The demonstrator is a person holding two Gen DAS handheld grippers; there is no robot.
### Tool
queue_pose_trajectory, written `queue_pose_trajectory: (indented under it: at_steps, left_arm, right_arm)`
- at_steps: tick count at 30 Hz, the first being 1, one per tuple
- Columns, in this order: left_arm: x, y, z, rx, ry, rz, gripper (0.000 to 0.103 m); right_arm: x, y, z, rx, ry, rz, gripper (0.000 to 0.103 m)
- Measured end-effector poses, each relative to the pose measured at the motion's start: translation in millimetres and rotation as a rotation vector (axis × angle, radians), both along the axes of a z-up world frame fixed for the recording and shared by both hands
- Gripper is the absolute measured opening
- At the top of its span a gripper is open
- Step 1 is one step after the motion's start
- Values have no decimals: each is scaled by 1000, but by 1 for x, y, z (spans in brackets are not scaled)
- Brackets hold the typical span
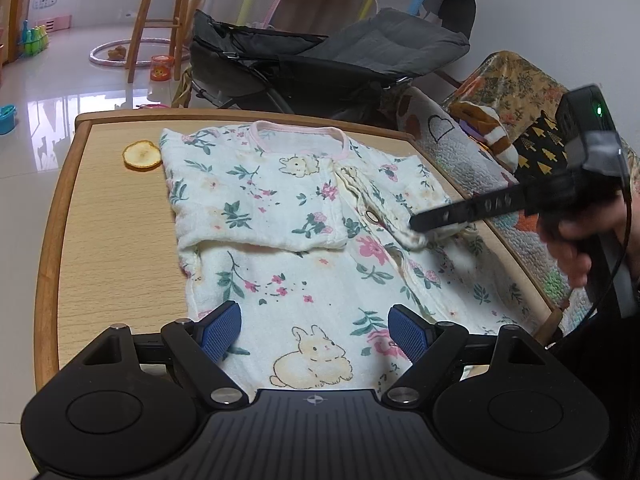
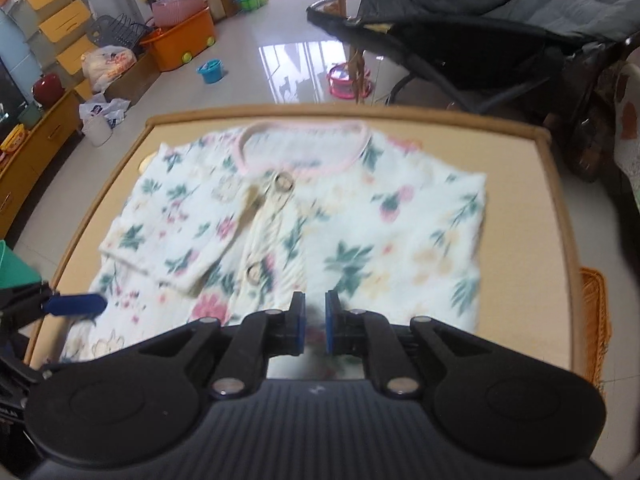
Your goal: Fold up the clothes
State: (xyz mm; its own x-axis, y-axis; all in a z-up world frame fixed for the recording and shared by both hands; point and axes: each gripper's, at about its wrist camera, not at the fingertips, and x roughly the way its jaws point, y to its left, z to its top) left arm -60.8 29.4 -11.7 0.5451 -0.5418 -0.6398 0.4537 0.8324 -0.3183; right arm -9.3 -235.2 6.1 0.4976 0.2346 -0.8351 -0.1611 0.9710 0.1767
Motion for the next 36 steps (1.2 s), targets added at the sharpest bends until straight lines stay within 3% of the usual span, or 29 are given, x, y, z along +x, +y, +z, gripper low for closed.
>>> queue_pose_trajectory:
  at_steps: [6,10,12,14,16,25,31,36]
  left_arm:
    - [0,1,0,-10,2,7,83]
    - [-2,1,0,-1,0,19,83]
    - [-3,1,1,5,-2,25,83]
    - [-4,2,2,1,7,38,83]
    - [-6,6,4,-25,26,70,83]
    - [-8,36,38,-146,24,251,83]
    - [23,40,46,-55,63,347,83]
    - [54,39,42,-62,110,401,79]
  right_arm:
    - [-3,5,-1,-13,-21,-21,9]
    - [-12,-4,16,-18,-76,-67,11]
    - [-25,-11,26,-20,-112,-99,19]
    - [-42,-17,29,-30,-132,-139,36]
    - [-60,-24,30,-38,-149,-180,40]
    - [-126,-49,4,-2,-143,-335,41]
    - [-130,-54,6,44,-161,-362,41]
    - [-129,-56,4,81,-158,-375,41]
